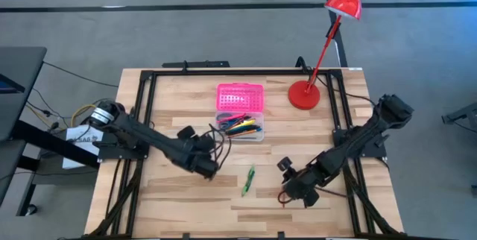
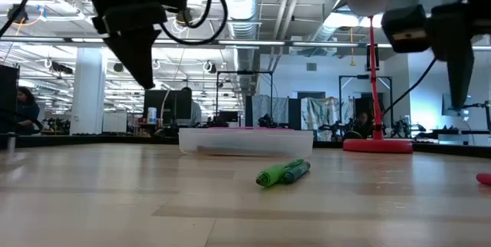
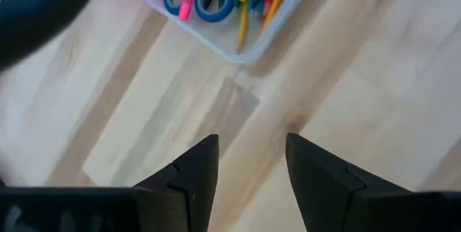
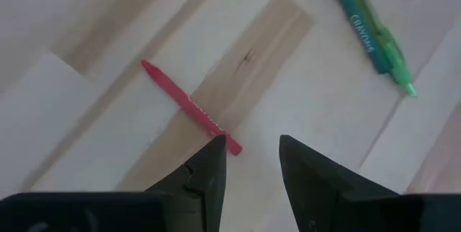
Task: Pick & place school supplies into a supply box
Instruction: Put the red crayon into the pink supply box
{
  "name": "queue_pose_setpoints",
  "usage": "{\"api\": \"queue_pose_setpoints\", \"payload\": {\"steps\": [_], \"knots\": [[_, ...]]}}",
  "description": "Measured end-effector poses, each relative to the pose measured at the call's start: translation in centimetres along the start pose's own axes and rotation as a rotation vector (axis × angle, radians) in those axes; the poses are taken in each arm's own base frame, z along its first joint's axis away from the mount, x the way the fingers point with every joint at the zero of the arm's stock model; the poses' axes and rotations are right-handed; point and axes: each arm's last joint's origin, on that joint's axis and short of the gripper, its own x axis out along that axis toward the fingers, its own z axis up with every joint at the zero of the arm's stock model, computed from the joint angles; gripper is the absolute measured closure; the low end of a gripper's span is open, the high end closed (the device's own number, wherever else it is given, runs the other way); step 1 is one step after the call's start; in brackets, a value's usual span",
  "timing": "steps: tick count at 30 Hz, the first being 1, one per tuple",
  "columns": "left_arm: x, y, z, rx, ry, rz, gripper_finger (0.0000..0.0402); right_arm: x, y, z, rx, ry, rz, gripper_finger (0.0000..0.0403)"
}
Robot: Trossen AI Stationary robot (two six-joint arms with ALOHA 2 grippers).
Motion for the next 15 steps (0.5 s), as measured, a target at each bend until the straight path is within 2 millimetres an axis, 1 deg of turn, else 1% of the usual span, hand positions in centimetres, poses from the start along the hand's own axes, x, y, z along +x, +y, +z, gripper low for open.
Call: {"api": "queue_pose_setpoints", "payload": {"steps": [6, 10, 15], "knots": [[-0.6, -0.8, -1.3, -0.085, -0.05, 0.009, 0.0245, 2.0, 0.3, 0.4, -0.135, 0.049, 0.03, 0.0282], [-0.8, -0.9, -1.6, -0.126, -0.06, 0.007, 0.0245, 2.4, 0.5, 0.5, -0.174, 0.051, 0.089, 0.0282], [-0.8, -1.0, -1.7, -0.167, -0.067, 0.003, 0.0245, 2.5, 0.5, 0.8, -0.248, 0.017, 0.093, 0.0282]]}}
